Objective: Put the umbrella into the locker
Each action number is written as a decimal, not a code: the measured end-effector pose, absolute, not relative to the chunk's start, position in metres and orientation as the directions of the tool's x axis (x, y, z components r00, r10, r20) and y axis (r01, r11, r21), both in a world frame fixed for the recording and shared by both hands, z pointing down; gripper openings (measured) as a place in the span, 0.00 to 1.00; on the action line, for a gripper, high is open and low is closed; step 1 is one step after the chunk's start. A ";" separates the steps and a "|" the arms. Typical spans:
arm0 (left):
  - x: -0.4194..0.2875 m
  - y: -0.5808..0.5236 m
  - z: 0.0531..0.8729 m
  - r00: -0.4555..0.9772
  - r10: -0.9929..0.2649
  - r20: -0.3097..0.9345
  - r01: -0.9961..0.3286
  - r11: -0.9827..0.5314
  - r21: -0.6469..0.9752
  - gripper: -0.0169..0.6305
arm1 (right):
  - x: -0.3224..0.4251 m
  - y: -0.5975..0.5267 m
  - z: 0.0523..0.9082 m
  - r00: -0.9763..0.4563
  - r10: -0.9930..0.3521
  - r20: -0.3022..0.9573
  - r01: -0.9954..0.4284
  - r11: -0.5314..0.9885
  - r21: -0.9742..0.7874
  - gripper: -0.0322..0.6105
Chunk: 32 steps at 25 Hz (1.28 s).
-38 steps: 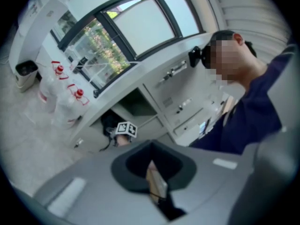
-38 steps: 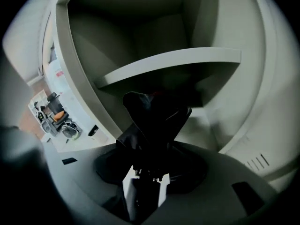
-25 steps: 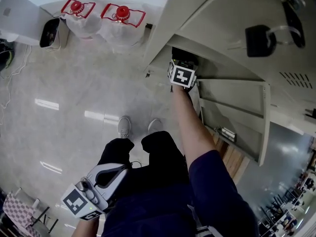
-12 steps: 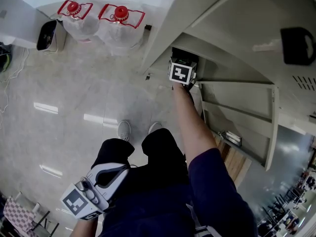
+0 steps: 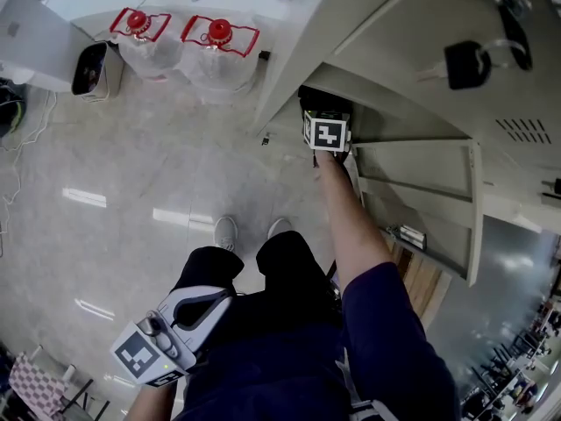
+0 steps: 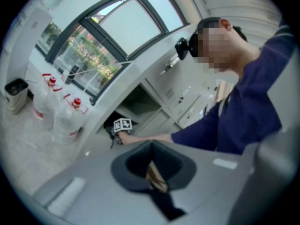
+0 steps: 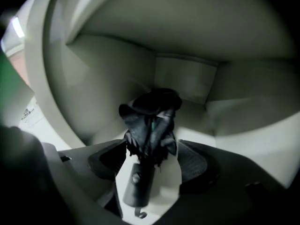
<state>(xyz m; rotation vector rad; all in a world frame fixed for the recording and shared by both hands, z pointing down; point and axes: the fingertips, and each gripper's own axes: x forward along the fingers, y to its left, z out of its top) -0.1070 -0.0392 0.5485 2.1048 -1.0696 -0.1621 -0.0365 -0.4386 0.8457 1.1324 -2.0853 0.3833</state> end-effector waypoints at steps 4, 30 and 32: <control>-0.106 -0.035 0.530 0.660 -0.726 0.193 -0.627 -0.390 0.675 0.03 | -0.028 -0.420 0.824 -0.360 -0.599 0.715 -0.816 0.574 0.070 0.53; -0.114 -0.061 0.314 0.792 -0.611 0.005 -0.535 -0.690 0.487 0.03 | -0.008 -0.194 0.432 -0.666 -0.609 0.430 -0.745 0.574 -0.341 0.20; -0.110 -0.062 0.301 0.801 -0.598 -0.012 -0.525 -0.712 0.466 0.03 | -0.005 -0.181 0.397 -0.693 -0.615 0.376 -0.721 0.600 -0.347 0.12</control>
